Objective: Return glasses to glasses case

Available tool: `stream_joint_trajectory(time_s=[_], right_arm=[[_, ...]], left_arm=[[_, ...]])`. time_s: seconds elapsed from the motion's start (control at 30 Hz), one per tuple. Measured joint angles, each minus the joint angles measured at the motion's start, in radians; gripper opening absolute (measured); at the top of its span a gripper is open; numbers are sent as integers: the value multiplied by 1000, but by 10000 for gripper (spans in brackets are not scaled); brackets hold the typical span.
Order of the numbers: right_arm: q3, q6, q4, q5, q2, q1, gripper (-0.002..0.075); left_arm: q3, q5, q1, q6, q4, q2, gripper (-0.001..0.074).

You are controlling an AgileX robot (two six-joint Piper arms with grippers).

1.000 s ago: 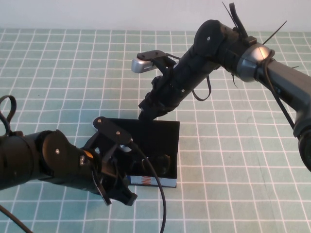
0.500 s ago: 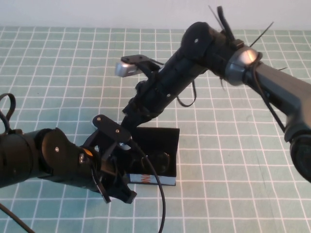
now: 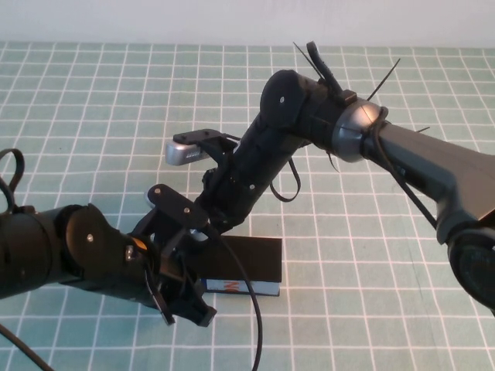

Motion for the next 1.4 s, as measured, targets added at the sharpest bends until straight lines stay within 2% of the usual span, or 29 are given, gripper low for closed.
stream_joint_trajectory(time_s=[0.17,0.3,0.5,0.63,0.8,1.07,1.27,1.4], right_arm=[[4,0,-3,0,0,2,-11],[8,-7,-16,3,-21,-4,-11],[12,-15,-27,-28,-144,-72,-11],[12,-39,-32,-26,-273,-131,-11],[12,-18,-104,3,-436,-191,-11],[109,172,-370,-104,-781,-284,-11],[411,206,-408,-292,-1139,-296,-11],[709,206,-406,-382,-1397,-296,-11]], left_arm=[[0,11,0,35,13,-6,0],[-9,91,0,58,110,-62,0],[-125,470,0,80,424,-216,0],[-214,642,0,-74,642,-316,0],[-231,603,14,-313,831,-506,0],[-227,524,119,-508,866,-812,0],[-111,485,128,-662,867,-987,0],[14,429,128,-776,853,-1074,0]])
